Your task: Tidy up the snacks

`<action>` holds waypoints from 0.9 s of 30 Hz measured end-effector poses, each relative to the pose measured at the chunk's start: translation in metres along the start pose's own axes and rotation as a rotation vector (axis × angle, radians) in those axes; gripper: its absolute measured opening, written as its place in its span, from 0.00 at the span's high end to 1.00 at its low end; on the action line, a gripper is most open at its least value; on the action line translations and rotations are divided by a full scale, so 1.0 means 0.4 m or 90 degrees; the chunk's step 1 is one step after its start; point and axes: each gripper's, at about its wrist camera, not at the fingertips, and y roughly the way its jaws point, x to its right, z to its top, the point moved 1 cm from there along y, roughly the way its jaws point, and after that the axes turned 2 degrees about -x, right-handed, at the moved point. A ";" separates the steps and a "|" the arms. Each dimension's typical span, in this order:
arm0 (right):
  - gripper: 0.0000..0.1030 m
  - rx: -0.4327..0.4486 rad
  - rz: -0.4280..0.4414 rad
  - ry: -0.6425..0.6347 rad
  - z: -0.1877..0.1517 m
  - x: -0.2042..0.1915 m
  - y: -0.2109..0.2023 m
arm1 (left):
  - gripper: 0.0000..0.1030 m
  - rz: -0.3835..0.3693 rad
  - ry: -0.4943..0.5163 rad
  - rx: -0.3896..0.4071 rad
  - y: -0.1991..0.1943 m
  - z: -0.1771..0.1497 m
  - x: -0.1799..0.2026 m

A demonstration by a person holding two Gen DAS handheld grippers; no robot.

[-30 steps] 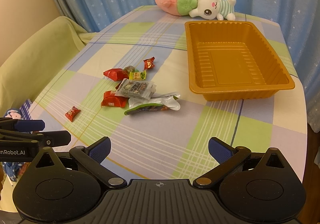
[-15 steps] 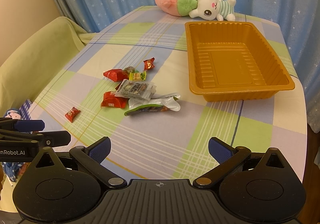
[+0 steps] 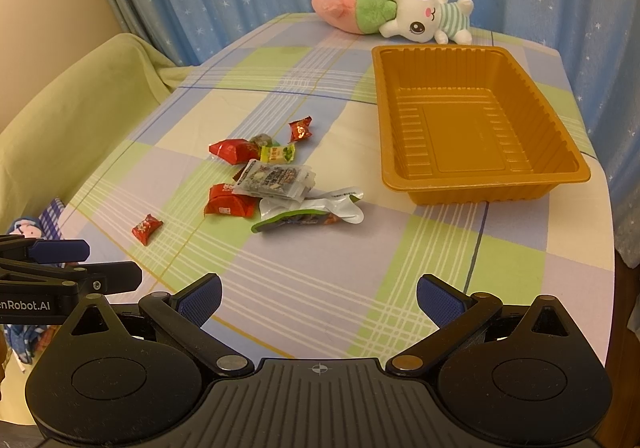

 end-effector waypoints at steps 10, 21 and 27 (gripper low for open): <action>0.00 0.000 -0.001 -0.003 0.007 -0.011 0.004 | 0.19 0.000 0.000 0.000 0.000 0.000 0.000; 0.00 -0.001 0.001 -0.004 0.014 -0.018 0.010 | 0.19 0.000 0.000 0.001 0.000 0.000 0.000; 0.00 0.000 0.000 -0.004 0.008 -0.015 0.011 | 0.19 0.001 0.000 0.001 -0.001 0.000 0.000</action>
